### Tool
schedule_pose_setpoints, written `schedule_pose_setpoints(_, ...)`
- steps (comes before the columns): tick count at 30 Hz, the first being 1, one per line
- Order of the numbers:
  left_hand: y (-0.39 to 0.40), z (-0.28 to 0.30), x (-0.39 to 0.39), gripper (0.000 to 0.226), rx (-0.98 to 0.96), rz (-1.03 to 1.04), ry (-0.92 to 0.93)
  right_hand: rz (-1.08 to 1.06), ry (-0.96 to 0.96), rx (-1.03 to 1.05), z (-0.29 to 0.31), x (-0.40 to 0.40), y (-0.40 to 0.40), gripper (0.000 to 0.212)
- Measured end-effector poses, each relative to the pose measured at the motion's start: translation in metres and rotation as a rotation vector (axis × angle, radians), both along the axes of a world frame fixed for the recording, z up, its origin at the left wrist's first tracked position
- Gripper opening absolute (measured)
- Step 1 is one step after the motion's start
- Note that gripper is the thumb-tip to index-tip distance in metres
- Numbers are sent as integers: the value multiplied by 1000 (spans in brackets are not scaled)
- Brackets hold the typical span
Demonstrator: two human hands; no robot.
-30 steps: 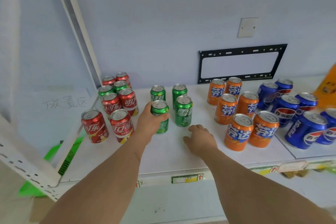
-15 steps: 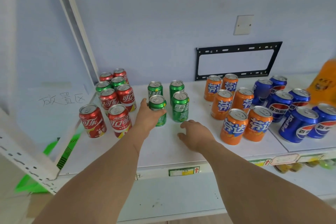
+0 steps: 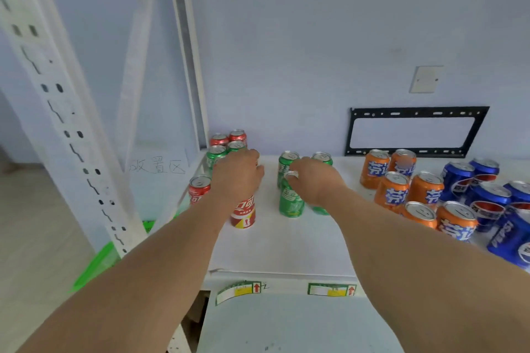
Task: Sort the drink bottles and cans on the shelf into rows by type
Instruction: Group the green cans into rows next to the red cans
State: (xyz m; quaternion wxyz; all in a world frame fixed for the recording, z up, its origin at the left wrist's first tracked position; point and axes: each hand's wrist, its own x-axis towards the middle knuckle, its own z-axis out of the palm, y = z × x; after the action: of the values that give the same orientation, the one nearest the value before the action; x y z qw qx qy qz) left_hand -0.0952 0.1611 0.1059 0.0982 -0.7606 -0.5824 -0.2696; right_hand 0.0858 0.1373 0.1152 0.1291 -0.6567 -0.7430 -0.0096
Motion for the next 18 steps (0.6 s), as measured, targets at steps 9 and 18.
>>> schedule_pose_setpoints(9, 58, 13, -54, 42, -227, 196, -252, 78, 153, -70, 22, -34, 92, 51)
schedule_pose_setpoints(18, 142, 5, -80, 60, -512, 354, -597, 161, 358, -321, 16, -51, 209, 67)
